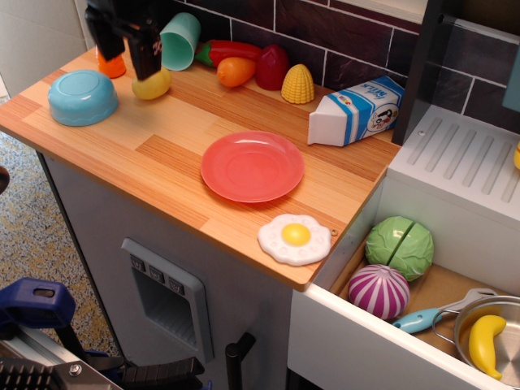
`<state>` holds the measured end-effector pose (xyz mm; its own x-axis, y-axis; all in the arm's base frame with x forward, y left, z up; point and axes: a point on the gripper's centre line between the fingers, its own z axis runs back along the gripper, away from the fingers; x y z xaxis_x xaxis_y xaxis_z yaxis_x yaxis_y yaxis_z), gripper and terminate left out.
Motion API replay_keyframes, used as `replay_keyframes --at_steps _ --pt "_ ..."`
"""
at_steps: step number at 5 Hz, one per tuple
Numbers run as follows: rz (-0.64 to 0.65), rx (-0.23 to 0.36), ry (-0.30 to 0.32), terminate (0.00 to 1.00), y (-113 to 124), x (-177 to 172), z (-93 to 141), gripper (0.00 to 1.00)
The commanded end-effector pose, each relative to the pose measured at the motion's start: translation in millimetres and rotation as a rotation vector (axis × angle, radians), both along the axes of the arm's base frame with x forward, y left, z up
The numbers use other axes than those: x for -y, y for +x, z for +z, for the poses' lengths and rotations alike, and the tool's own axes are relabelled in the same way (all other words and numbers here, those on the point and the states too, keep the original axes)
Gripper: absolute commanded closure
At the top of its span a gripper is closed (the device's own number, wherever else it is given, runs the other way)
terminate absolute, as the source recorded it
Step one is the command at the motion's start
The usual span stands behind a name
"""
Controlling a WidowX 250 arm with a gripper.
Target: Put potato on plate
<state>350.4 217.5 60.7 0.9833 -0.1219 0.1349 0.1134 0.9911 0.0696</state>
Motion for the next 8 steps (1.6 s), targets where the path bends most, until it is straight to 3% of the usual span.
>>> replay_keyframes --at_steps 1,3,4,6,7,8 --pt "-0.046 0.073 0.066 0.00 27 -14 16 0.00" --pt "-0.040 0.067 0.016 0.00 30 -10 5 0.00" --pt "-0.029 0.082 0.017 0.00 26 -5 1 0.00" --pt "-0.003 0.090 -0.036 0.00 13 -2 -20 0.00" --pt "0.031 0.052 -0.073 0.00 13 -2 -27 1.00" --pt "0.018 0.068 -0.036 0.00 13 10 -13 1.00"
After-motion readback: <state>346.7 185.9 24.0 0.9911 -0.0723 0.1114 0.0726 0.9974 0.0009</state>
